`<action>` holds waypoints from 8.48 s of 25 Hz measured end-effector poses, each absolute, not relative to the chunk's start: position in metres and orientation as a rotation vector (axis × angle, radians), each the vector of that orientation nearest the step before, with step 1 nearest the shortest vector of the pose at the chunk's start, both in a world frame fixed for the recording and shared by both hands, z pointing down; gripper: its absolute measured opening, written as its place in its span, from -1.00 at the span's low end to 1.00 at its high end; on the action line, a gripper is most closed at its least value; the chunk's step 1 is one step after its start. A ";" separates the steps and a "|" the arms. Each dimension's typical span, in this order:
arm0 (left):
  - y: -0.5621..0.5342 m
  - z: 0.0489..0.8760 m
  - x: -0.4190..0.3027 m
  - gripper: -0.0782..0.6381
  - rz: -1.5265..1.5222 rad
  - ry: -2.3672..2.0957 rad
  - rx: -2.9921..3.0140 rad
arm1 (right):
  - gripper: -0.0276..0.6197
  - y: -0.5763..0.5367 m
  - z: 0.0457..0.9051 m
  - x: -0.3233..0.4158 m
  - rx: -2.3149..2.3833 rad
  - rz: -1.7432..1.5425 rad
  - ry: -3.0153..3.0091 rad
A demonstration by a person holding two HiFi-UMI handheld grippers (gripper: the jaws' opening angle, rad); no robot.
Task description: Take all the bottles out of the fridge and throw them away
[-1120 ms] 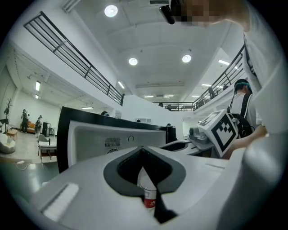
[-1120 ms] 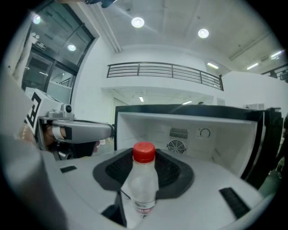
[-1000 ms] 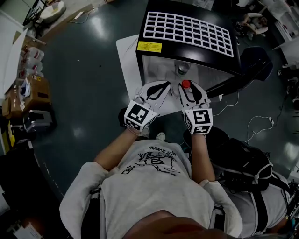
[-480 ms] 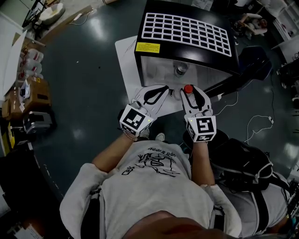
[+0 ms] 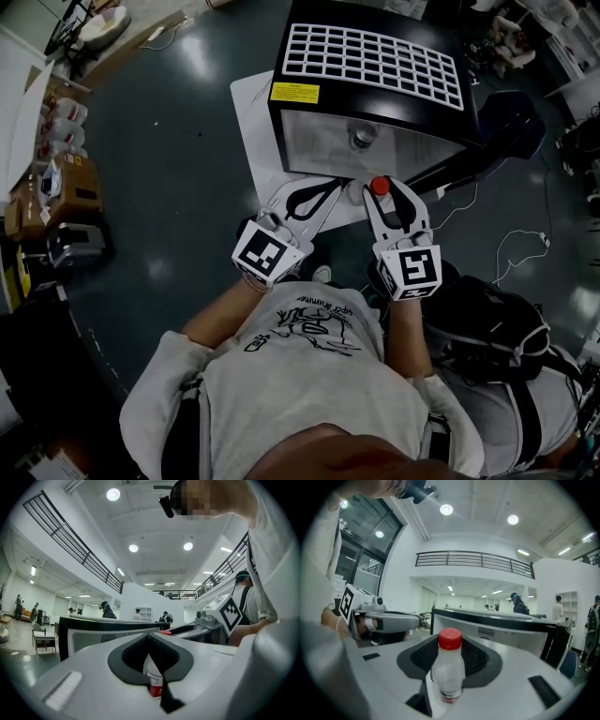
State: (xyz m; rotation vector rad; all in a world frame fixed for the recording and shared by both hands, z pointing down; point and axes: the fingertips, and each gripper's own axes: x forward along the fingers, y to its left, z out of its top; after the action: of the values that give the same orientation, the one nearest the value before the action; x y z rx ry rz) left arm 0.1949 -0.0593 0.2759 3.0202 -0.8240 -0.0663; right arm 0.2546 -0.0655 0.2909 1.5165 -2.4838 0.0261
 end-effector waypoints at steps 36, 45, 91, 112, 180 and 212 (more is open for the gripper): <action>-0.016 0.268 0.169 -0.76 -0.074 -1.113 2.902 | -0.44 -0.031 0.269 0.221 1.228 -0.053 -2.643; -0.020 0.263 0.120 -0.76 -0.076 -1.187 2.877 | -0.44 -0.037 0.263 0.169 1.150 -0.068 -2.675; 0.005 0.287 -0.140 -0.76 -0.061 -1.558 2.676 | -0.44 -0.030 0.285 -0.098 0.773 -0.083 -2.800; -0.002 0.296 -0.124 -0.76 -0.052 -1.669 2.577 | -0.44 -0.038 0.291 -0.089 0.584 -0.112 -2.843; 0.025 0.499 -0.146 -0.76 0.130 -1.627 2.337 | -0.44 -0.004 0.504 -0.113 0.444 0.141 -2.701; 0.046 0.632 -0.150 -0.76 0.187 -1.587 2.252 | -0.44 0.019 0.636 -0.124 0.443 0.203 -2.648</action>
State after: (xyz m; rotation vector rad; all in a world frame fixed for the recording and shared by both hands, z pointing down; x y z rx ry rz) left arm -0.1495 0.0459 0.6325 2.2517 -1.5868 0.1874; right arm -0.1240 0.0185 0.6357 0.4427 -2.6475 0.2034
